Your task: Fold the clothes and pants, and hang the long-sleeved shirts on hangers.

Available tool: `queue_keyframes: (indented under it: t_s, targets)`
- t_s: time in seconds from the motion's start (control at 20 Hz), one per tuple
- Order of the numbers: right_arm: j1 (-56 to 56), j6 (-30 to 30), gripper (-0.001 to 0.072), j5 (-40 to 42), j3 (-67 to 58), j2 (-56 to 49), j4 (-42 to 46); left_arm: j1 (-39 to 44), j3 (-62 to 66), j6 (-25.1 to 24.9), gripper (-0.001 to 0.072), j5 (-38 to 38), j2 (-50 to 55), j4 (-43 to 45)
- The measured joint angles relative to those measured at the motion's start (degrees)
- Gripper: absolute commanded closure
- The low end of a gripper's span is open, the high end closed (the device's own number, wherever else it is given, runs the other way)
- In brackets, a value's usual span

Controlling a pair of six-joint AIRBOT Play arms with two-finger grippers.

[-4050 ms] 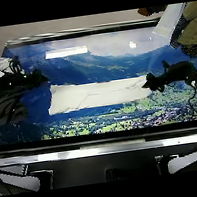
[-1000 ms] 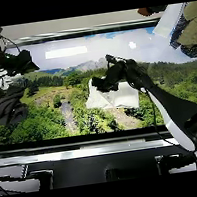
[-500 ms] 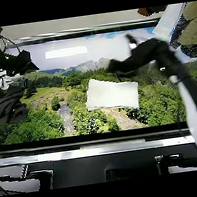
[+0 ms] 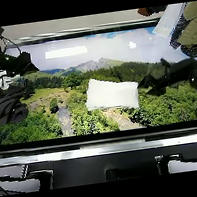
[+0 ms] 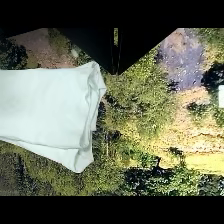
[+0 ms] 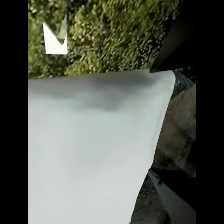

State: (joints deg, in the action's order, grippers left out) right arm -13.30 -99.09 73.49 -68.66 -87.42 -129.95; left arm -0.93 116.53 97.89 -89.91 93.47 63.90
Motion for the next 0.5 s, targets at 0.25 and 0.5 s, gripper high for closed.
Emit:
queue_keyframes:
  t_s: [0.25, 0.5]
  targets:
    - [-0.9, -5.8, 0.0088, -4.2, 5.0, -3.4, -2.8, 0.0, -0.8, -0.3, 0.0688, -0.1, 0.2, 0.0]
    - [-0.5, -7.4, 0.0194, -8.6, 5.9, -5.7, -4.9, 0.0, -2.9, -0.3, 0.0688, -0.1, 0.3, 0.0]
